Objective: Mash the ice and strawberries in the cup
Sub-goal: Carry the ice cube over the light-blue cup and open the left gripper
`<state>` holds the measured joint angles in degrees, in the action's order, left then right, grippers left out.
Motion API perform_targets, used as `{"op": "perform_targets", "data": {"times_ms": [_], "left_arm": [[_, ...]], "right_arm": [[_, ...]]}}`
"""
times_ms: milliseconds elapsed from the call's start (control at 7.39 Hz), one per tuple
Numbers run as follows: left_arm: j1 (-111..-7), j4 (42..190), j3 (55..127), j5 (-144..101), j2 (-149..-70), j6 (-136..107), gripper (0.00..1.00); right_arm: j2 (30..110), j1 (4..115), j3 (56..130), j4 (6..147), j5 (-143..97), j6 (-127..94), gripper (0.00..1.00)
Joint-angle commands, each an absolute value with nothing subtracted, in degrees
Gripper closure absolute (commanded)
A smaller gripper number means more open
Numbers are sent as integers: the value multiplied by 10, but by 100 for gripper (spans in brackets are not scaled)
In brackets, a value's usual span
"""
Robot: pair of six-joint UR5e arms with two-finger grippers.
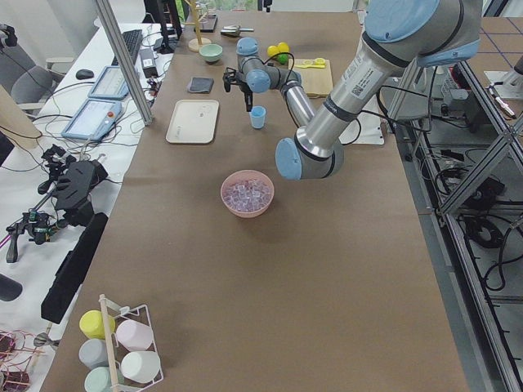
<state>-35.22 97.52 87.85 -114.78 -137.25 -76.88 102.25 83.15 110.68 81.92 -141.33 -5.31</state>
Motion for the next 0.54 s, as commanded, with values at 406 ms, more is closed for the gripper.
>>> {"op": "perform_targets", "data": {"times_ms": [406], "left_arm": [[-330, 996, 873, -1140, -1374, -795, 5]], "right_arm": [[1028, 831, 1111, 818, -1415, -56, 0]]}}
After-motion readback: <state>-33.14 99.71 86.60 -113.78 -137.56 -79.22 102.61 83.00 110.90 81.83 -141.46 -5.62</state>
